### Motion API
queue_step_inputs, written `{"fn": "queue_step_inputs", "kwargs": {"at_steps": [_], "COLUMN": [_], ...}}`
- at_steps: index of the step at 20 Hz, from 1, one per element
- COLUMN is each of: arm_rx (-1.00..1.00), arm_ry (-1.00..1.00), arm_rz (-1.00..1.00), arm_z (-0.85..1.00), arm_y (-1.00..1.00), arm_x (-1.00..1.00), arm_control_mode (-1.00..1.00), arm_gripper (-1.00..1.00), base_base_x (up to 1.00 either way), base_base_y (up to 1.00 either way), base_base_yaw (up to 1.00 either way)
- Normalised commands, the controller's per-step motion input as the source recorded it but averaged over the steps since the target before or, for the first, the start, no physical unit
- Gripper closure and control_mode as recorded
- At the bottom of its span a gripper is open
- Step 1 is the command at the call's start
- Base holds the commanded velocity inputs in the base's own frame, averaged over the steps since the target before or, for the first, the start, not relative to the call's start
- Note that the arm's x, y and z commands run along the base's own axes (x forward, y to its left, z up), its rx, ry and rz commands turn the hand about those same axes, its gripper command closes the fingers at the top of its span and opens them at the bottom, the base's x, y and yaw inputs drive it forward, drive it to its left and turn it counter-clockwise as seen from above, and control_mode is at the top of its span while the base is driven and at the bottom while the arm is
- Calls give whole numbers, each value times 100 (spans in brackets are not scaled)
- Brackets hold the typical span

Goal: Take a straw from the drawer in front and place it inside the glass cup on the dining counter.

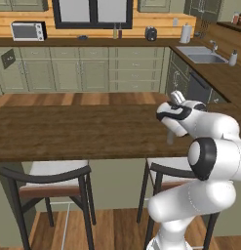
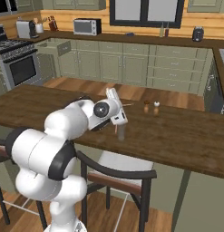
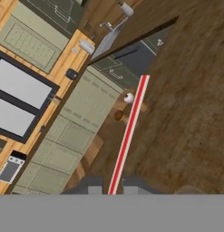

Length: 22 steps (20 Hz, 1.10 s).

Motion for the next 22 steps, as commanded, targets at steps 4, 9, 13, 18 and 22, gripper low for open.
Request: {"fn": "queue_step_inputs", "kwargs": {"at_steps": [4,9,13,18,22], "arm_rx": [0,0,0,0,4], "arm_ry": [0,0,0,2,1], "arm_rz": [0,0,-7,-7,-1], "arm_z": [-22,-19,0,1,35], "arm_y": [0,-5,-17,-13,-1], "arm_x": [0,-1,-22,-7,1], "arm_control_mode": [-100,-100,-100,-100,-100], "arm_gripper": [100,100,100,100,100], "base_base_x": [0,0,0,0,0], "base_base_y": [0,0,0,0,0], "base_base_yaw": [0,0,0,0,0]}}
